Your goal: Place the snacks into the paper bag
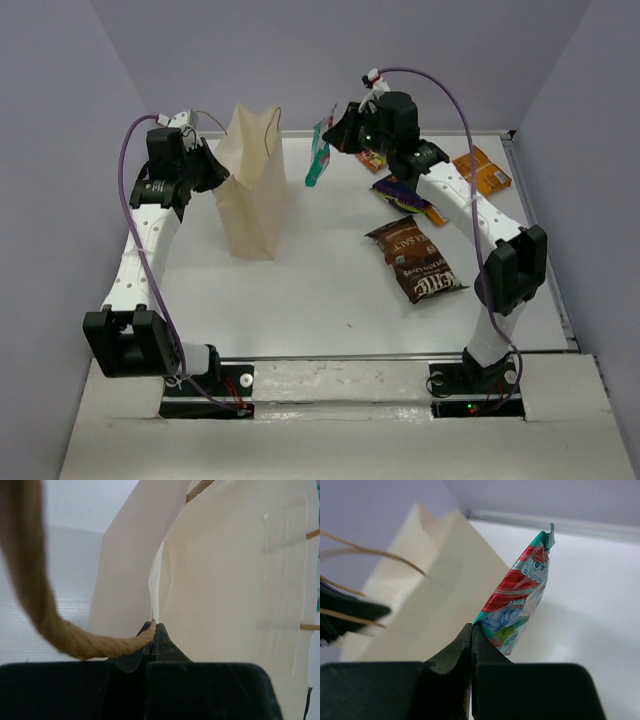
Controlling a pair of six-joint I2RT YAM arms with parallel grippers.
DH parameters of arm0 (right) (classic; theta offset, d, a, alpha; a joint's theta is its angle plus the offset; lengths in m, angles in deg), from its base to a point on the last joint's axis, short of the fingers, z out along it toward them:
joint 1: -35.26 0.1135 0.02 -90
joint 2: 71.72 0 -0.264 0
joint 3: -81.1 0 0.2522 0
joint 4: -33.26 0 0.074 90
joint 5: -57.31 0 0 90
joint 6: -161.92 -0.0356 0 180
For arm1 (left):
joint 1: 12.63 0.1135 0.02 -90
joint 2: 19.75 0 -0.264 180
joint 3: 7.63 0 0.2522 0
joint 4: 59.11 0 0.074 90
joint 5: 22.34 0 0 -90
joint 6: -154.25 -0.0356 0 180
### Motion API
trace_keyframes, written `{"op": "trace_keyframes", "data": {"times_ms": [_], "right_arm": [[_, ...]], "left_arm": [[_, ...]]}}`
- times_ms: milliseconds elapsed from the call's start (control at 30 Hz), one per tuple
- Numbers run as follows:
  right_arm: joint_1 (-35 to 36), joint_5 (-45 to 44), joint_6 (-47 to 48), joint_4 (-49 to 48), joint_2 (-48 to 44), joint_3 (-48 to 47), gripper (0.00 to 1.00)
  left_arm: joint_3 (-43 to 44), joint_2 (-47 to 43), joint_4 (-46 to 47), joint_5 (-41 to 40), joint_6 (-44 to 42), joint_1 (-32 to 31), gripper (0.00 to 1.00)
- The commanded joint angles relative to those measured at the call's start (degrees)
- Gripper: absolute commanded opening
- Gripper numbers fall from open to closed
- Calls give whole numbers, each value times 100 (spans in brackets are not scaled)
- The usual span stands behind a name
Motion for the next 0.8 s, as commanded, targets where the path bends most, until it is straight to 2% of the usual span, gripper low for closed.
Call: {"op": "trace_keyframes", "data": {"times_ms": [0,100,133,233,300,433,567,667,767], "right_arm": [[30,-507,63,-1305,-108,-1600,1],[179,-551,256,-1438,384,-2639,1],[258,-543,283,-1551,821,-3365,1],[460,-490,257,-2120,1648,-4519,1],[662,-481,283,-2517,1958,-4786,1],[943,-534,266,-3177,2363,-4875,1],[1102,-376,301,-2810,2426,-4823,1],[1242,-323,493,-2651,1795,-3825,1],[1374,-358,599,-2598,1433,-3268,1]], "left_arm": [[-119,-127,45,-19,-47,12,0],[-154,-127,62,-19,-38,12,0],[-163,-136,88,-10,-30,12,0],[-189,-109,115,16,14,12,0],[-172,-83,115,34,14,4,0],[-128,-48,159,16,6,12,0],[-110,14,194,34,49,12,0],[-67,75,238,-27,137,12,0],[39,154,247,-106,242,12,0]]}}
